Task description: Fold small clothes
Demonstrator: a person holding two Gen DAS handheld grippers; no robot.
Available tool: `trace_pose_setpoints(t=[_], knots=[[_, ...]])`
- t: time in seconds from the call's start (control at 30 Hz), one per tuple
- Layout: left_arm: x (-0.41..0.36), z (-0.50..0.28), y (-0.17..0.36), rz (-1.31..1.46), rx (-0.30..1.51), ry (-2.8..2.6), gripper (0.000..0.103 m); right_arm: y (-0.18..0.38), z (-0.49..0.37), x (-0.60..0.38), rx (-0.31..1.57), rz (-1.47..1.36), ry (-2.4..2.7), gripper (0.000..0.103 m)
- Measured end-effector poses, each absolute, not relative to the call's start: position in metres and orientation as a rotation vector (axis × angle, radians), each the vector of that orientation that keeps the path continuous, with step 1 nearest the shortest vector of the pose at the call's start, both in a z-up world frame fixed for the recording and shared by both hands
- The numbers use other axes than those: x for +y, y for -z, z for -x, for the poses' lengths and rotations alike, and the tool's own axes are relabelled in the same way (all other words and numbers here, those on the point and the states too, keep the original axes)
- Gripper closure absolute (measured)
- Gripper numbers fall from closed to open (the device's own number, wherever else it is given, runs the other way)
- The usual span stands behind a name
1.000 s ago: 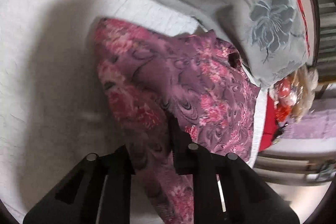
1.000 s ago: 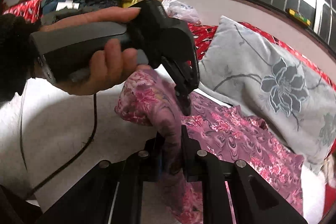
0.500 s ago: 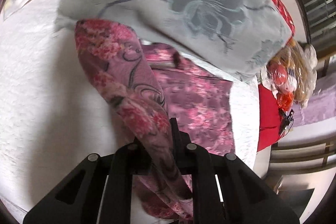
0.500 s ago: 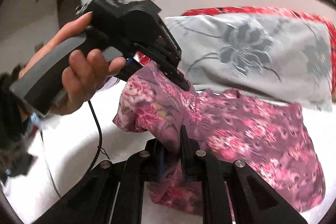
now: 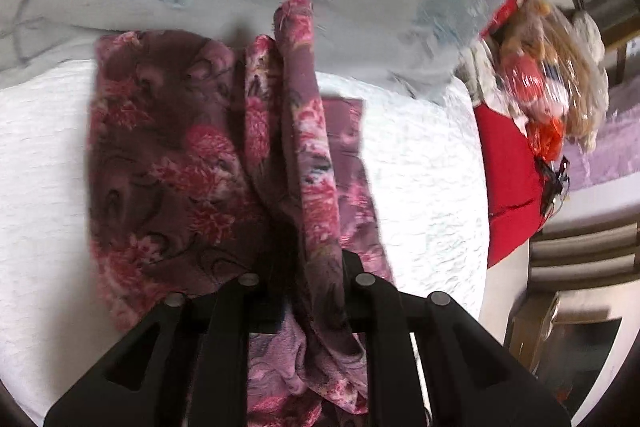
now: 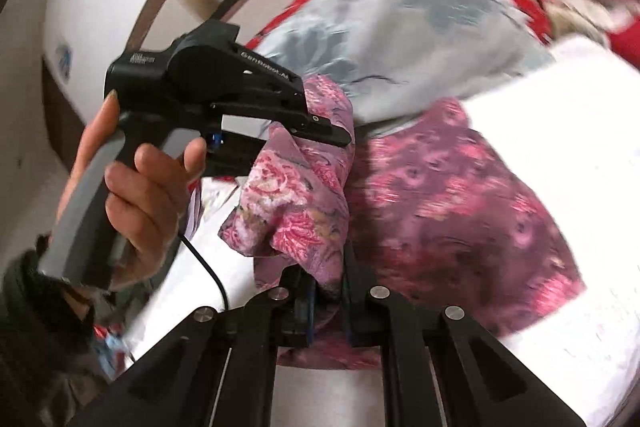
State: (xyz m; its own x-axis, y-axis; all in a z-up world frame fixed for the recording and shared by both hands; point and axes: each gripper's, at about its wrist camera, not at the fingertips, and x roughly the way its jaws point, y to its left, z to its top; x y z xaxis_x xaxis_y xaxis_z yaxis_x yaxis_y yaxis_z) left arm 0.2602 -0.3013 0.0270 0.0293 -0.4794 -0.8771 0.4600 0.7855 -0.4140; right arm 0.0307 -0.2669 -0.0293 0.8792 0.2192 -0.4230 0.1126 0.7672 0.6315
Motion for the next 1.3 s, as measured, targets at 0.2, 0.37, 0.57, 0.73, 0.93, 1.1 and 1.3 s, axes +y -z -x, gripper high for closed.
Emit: trace_pose_setpoints(t=[0.2, 0.37, 0.57, 0.73, 0.93, 1.1, 1.3], knots=[[-0.281, -0.258, -0.049, 0.221, 1.294, 0.819, 0.066, 0.087, -0.03, -0.32, 0.63, -0.999, -0.004, 0.089], [-0.216, -0.277, -0.052, 0.207, 1.208, 0.682, 0.05, 0.087, -0.007, -0.345, 0.637, -1.033, 0.04, 0.084], [-0.178, -0.276, 0.002, 0.25, 1.299, 0.602, 0.05, 0.033, -0.042, -0.384, 0.497, -0.945, 0.027, 0.066], [-0.167, -0.262, 0.004, 0.252, 1.266, 0.631, 0.05, 0.041, -0.145, -0.369, 0.674, -0.857, -0.104, 0.053], [-0.148, -0.259, -0.015, 0.263, 1.179, 0.631, 0.049, 0.031, -0.181, -0.347, 0.696, -0.656, -0.171, 0.099], [-0.176, -0.256, 0.007, 0.136, 1.176, 0.548, 0.041, 0.021, -0.167, -0.374, 0.622, -0.624, -0.019, 0.099], [-0.176, -0.238, -0.003, 0.058, 1.16, 0.553, 0.039, 0.048, -0.156, -0.385, 0.747, -0.705, 0.003, 0.088]])
